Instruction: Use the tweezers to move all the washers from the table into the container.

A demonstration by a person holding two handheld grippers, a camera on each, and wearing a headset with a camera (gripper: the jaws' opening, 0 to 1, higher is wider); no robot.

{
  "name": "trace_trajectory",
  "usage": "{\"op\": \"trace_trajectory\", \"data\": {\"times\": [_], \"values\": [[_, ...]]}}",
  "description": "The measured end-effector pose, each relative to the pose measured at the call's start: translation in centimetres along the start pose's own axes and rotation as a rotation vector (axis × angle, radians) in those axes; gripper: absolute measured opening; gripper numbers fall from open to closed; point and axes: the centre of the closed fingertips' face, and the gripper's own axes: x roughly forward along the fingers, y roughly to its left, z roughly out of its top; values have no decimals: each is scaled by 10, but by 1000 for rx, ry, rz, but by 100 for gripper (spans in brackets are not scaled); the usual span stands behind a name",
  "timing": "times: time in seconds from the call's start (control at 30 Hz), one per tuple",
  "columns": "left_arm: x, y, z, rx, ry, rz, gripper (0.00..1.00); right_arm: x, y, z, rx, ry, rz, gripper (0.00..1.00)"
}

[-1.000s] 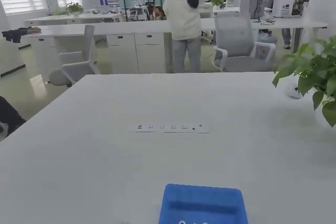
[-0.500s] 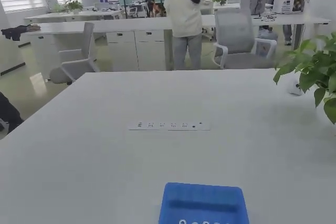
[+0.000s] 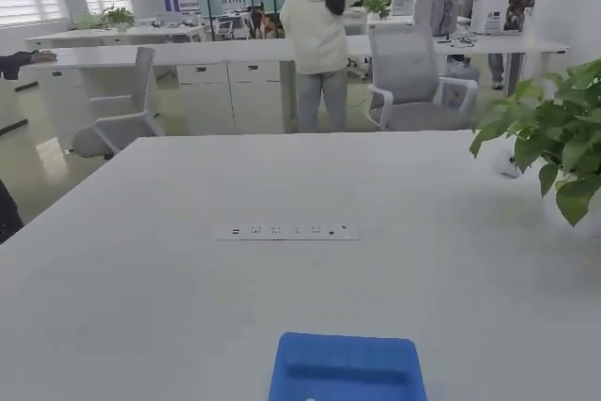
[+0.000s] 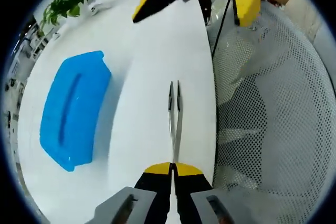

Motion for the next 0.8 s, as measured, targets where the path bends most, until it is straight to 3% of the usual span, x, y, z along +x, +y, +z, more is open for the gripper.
{"op": "trace_trajectory", "data": {"times": [0.13,0.27,0.33,0.4,0.53,0.67,0.8], "values": [[3,-1,1,-5,23,2,0,-25,-8,10,-2,-40,-106,59],[2,2,-1,-9,56,5,0,-43,-10,17,-2,-74,-122,64],[3,2,-3,0,76,12,0,-54,-23,16,-8,-99,-148,61],[2,-1,-8,2,107,0,0,-60,-27,20,-6,-113,-176,59],[-2,-5,-18,-23,114,-5,0,-66,-30,28,-27,-146,-230,58],[-13,-8,-25,-125,35,26,1,-67,-36,23,-55,-115,-293,59],[-26,-11,-31,-314,-130,72,22,-65,-42,18,-71,-83,-336,65]]}}
